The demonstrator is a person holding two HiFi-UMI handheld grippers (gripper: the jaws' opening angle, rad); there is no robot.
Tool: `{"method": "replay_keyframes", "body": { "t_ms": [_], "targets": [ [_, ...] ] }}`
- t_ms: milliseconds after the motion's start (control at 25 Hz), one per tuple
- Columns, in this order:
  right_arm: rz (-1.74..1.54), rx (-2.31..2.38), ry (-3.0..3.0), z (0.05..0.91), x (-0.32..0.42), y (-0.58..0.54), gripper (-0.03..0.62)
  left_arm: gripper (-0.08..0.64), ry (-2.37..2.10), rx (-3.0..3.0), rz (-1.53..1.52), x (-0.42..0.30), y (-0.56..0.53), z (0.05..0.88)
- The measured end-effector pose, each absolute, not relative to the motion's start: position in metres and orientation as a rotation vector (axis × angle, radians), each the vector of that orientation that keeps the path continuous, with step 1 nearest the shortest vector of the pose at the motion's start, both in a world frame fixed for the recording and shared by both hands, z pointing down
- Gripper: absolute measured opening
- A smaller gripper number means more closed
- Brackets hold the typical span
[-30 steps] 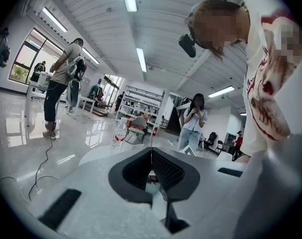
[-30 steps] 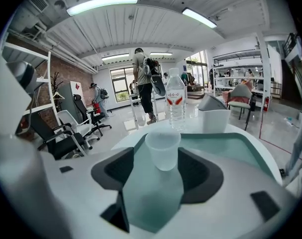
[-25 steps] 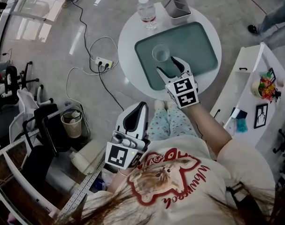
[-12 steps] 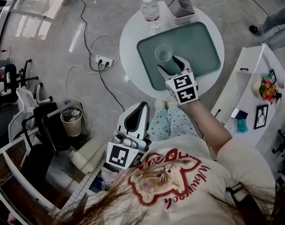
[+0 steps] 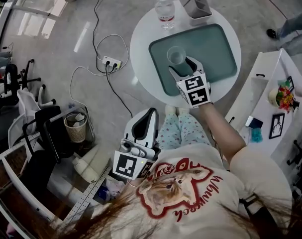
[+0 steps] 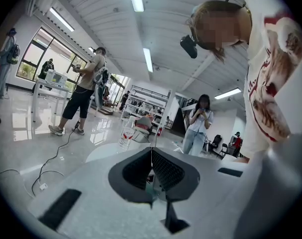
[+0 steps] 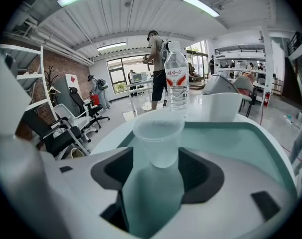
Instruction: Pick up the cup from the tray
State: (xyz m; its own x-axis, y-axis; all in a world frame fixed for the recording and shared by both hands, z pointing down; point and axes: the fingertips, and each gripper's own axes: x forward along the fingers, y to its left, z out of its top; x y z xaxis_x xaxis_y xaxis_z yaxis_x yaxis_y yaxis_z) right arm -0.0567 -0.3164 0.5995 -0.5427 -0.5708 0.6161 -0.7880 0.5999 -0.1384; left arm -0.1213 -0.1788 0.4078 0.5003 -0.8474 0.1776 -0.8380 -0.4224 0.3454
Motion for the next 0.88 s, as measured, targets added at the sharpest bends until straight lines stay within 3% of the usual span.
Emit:
{"method": "replay_keyframes", "body": {
  "t_ms": [880],
  "targets": [
    [0.559,1.116,-2.273,0.611,-0.060,-0.332,0.270,0.015,-1.416,2.316,-0.016,-0.125,-0.175,0.415]
  ]
}}
